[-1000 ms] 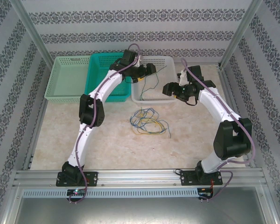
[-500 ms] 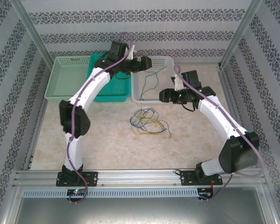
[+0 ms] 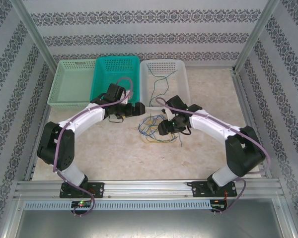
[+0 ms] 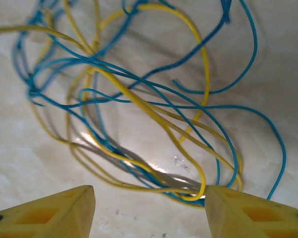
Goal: Untangle the cables
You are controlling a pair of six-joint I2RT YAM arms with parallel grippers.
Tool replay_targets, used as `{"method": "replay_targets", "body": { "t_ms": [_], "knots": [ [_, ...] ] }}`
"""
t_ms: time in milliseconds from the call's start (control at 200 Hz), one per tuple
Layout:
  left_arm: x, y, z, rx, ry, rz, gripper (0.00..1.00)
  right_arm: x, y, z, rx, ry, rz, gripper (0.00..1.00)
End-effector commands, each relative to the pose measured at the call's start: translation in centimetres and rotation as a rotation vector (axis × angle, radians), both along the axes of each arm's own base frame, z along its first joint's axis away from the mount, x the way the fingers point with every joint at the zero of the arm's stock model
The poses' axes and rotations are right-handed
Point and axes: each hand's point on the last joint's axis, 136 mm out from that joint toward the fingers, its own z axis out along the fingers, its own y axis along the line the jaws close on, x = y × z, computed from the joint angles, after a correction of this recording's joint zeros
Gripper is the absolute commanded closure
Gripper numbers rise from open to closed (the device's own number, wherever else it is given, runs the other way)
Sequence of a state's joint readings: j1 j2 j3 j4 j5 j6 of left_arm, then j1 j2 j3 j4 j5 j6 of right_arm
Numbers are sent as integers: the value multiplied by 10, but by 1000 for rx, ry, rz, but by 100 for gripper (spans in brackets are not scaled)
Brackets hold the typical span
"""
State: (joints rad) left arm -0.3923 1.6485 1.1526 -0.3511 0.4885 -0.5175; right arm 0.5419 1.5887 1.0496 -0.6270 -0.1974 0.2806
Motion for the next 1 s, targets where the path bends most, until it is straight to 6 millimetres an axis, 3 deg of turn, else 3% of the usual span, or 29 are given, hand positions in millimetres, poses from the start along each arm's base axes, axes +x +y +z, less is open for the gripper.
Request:
{"method": "replay_targets", "body": {
  "t_ms": [0, 150, 375, 654, 704, 824, 994],
  "knots": [
    [16, -6, 41, -81, -142, 32, 0, 11, -12, -11, -107, -38, -15, 43],
    [15, -4, 39, -71, -141, 30, 0, 18, -22, -26, -184, -46, -39, 50],
    [15, -2, 40, -65, -146, 34, 0, 23, -14, -33, -166, -50, -34, 56],
    [15, 1, 36, -60, -139, 43, 0, 20, -14, -30, -134, -55, -30, 94],
    [15, 2, 37, -59, -140, 46, 0, 18, -14, -25, -118, -59, -27, 100],
    [15, 3, 37, -57, -139, 49, 0, 14, -12, -3, -61, -93, -17, 100],
    [15, 3, 39, -62, -149, 44, 0, 14, -7, 53, 53, -203, -6, 100]
  ]
}}
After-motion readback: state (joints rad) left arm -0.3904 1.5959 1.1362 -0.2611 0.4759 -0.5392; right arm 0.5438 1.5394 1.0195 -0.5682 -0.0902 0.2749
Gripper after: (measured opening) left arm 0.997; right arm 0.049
